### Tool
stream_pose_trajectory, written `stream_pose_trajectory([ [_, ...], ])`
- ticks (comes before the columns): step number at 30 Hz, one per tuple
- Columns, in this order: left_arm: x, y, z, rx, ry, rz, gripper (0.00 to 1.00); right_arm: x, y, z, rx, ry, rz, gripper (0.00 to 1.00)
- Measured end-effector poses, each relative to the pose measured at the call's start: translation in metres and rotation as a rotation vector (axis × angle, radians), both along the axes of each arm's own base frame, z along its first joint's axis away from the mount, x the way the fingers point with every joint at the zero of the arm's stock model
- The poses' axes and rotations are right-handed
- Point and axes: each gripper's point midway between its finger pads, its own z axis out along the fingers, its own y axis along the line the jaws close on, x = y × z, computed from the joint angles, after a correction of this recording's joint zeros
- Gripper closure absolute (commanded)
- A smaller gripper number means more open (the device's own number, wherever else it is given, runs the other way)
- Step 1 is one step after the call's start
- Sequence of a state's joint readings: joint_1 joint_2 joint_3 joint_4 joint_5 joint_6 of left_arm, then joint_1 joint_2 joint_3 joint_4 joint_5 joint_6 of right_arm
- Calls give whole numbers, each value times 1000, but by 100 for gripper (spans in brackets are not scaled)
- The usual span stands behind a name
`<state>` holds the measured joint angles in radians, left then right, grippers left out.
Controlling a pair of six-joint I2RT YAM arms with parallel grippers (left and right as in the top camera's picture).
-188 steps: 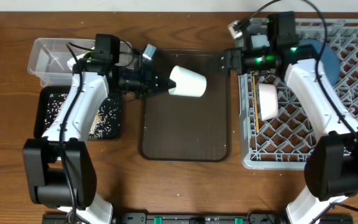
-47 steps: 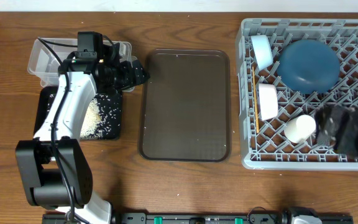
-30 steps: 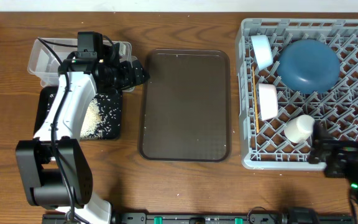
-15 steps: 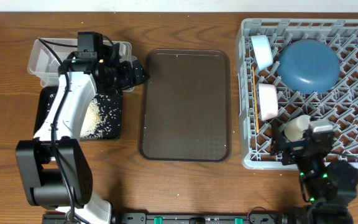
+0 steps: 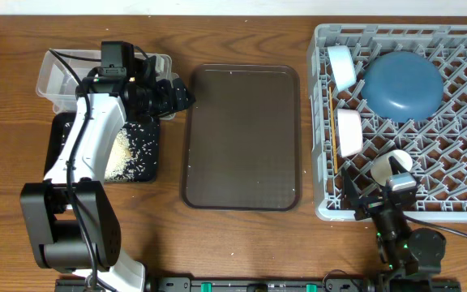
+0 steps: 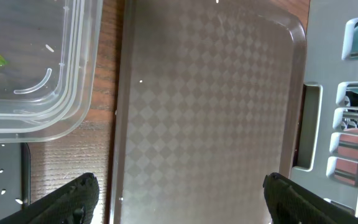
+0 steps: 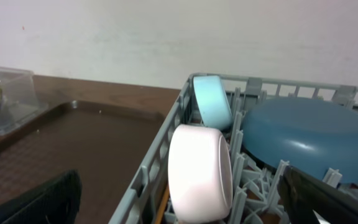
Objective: Sort waste into correct bins and load items into the dishwasher rack
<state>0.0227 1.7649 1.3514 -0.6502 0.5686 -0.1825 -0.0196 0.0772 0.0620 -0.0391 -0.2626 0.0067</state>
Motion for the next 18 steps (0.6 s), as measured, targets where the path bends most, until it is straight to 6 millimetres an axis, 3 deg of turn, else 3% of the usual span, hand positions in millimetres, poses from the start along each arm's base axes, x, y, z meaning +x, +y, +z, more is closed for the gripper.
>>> stream_pose_trajectory([
  [4,0,0,0,0,1,0,12,0,0,-12,0,-9,0,1],
  [18,0,0,0,0,0,0,13,-1,1,-14,0,-4,6,1],
])
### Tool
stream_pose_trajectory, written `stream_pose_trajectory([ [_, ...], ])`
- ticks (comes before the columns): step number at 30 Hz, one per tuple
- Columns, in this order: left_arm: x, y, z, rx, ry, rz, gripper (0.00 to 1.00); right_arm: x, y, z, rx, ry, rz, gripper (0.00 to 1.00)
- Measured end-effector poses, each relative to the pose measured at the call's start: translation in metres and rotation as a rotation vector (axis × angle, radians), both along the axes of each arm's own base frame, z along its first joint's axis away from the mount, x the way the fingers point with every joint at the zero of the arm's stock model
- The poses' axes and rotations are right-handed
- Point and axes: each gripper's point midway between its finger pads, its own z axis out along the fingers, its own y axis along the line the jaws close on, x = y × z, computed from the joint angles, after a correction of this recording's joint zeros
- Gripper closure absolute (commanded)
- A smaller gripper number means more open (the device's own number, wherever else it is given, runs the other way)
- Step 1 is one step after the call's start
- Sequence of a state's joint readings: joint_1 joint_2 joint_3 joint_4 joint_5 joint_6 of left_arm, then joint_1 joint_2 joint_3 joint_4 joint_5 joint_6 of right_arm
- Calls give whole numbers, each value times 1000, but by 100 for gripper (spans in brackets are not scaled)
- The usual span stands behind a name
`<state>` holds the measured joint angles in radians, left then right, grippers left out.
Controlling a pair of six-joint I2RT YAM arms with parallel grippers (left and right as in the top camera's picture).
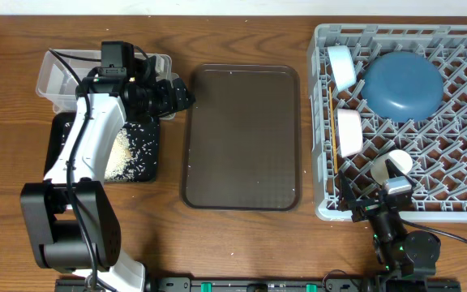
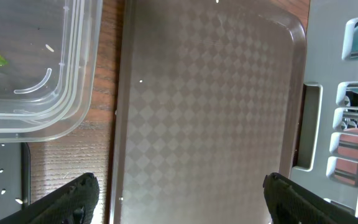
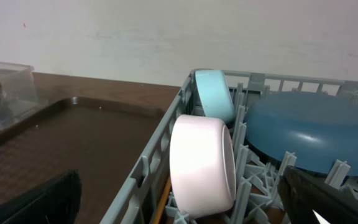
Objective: Sort waste into correct bins and load items into the dishwasher rack
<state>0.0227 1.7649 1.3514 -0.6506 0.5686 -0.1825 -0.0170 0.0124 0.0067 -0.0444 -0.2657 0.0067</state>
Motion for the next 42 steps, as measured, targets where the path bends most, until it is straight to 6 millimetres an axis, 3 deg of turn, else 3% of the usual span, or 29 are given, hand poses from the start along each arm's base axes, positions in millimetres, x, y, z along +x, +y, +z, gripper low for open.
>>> stream_pose_trajectory([
  [21,0,0,0,0,0,0,12,0,0,0,0,0,0,1],
  [27,0,12,-2,75,-2,27,13,0,0,0,0,0,0,1],
  [30,9,14,15,130,-131,-13,12,0,0,0,0,0,0,1],
  [35,10,2,67,226,-471,-117,12,0,0,0,0,0,0,1],
  [39,-17,5,99,287,-704,-114,12,0,0,0,0,0,0,1],
  [42,-47,12,97,326,-794,-88,12,0,0,0,0,0,0,1],
])
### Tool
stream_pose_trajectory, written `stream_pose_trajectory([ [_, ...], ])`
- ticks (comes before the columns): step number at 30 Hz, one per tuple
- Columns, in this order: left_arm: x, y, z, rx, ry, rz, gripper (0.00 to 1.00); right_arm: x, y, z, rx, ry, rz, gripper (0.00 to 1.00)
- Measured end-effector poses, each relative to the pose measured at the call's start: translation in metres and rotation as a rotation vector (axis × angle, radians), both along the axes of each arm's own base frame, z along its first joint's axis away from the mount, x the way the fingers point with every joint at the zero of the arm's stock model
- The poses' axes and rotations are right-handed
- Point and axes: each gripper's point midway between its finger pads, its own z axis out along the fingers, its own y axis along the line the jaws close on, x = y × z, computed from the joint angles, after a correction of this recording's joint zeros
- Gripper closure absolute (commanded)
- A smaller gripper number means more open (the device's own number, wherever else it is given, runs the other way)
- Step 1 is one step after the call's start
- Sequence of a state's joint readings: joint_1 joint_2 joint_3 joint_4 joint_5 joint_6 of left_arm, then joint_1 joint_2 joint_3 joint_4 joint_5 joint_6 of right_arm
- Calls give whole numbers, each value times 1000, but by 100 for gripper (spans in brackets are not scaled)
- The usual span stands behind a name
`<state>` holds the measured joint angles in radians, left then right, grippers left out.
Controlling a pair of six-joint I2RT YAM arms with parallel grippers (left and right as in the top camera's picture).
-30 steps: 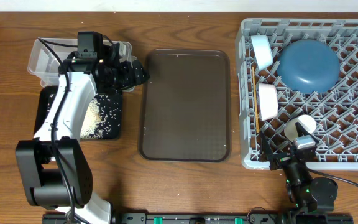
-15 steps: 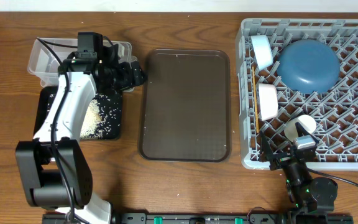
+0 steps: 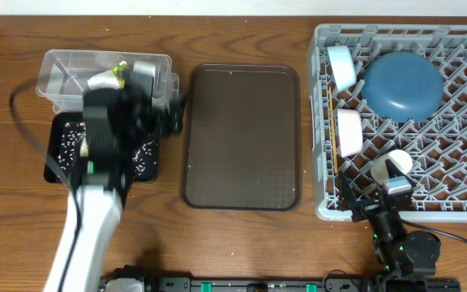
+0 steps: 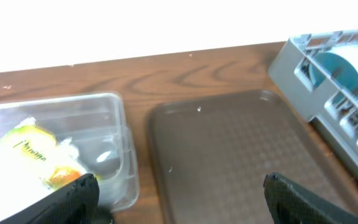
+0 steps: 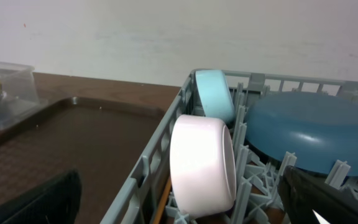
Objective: Sort waste into correct bins and load items into the dishwasher rack
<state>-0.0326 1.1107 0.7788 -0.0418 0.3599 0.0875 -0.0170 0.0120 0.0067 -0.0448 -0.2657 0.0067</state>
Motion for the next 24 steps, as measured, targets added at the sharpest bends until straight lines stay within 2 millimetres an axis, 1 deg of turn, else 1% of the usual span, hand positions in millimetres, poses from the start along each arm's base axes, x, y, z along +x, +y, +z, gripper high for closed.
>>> stream_pose_trajectory([
  [2,-22,5,-9,14,-55,17,12,0,0,0,0,1,0,1],
  [4,-38,10,-20,23,-94,35,13,0,0,0,0,0,0,1],
  [9,-81,26,-59,37,-157,94,12,0,0,0,0,0,0,1],
  [12,-96,30,-79,45,-180,120,12,0,0,0,0,0,0,1],
  [14,-104,32,-88,47,-205,129,13,0,0,0,0,0,0,1],
  [18,-111,34,-92,50,-257,146,12,0,0,0,0,0,0,1],
  [22,-117,38,-95,59,-253,169,12,0,0,0,0,0,0,1],
  [24,-118,41,-87,62,-280,184,12,0,0,0,0,0,0,1],
])
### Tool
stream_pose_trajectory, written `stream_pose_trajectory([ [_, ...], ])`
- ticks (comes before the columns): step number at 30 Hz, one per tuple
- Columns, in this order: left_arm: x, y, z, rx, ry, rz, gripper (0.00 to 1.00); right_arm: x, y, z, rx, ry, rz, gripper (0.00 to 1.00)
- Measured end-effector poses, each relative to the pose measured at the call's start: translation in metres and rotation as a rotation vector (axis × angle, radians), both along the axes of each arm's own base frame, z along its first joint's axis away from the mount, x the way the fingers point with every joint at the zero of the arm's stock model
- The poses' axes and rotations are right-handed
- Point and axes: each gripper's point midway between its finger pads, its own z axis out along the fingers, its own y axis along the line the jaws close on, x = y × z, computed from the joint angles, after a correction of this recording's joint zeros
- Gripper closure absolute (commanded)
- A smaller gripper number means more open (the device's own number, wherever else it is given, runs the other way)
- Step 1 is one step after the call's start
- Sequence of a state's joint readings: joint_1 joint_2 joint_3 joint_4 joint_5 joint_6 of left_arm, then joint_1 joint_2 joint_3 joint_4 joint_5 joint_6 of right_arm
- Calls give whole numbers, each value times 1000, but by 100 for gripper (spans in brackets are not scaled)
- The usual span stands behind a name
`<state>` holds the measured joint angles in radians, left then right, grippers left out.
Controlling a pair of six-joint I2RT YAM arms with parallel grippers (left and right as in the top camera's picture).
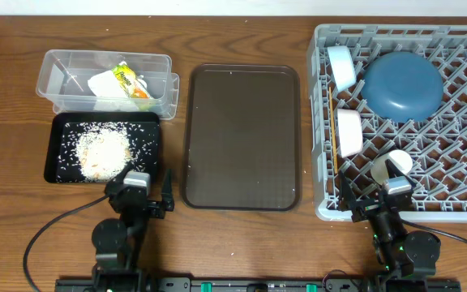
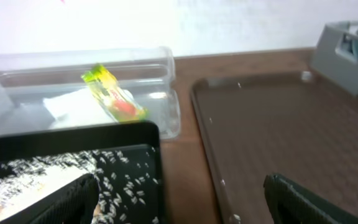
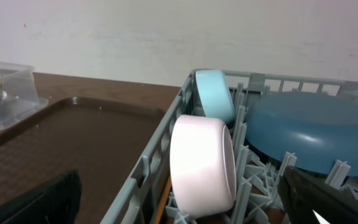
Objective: Sort waste into correct bins and load items into the dishwasher rack
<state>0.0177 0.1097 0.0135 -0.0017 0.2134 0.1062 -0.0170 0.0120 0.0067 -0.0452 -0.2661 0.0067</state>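
The grey dish rack [image 1: 318,49] at the right holds a blue bowl [image 1: 402,83], a pale blue cup [image 3: 213,93], a white cup [image 3: 201,165] and another white cup [image 1: 392,166]. A clear bin [image 1: 55,61] at the back left holds wrappers [image 2: 114,93]. In front of it a black tray [image 1: 148,162] carries rice [image 1: 100,152]. My left gripper [image 1: 140,199] is open and holds nothing, low at the table's front, beside the black tray's near right corner. My right gripper [image 1: 383,203] is open and holds nothing at the rack's near left corner.
A brown serving tray [image 1: 242,138] lies between the bins and the rack with nothing on it. A wooden stick [image 1: 331,113] lies along the rack's left side. Both arms are folded at the table's front edge.
My left arm, blurred over the bins before, is now folded at the table's front with its gripper open beside the black tray. The bins show uncovered. The right arm has not moved.
My left gripper stood open over the clear bin's right end and the brown tray's left edge at the first two moments, while the right gripper drew back slightly at the rack's corner. Then the left arm was off the bin, and now it is at the front.
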Motion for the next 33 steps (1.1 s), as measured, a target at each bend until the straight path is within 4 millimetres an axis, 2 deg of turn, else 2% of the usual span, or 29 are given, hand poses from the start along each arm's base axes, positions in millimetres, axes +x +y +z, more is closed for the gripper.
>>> stream_pose_trajectory([
  [5,-3,2,21,4,-88,11,12,0,0,0,0,0,0,1],
  [33,-3,3,21,4,-88,19,12,0,0,0,0,0,0,1],
])
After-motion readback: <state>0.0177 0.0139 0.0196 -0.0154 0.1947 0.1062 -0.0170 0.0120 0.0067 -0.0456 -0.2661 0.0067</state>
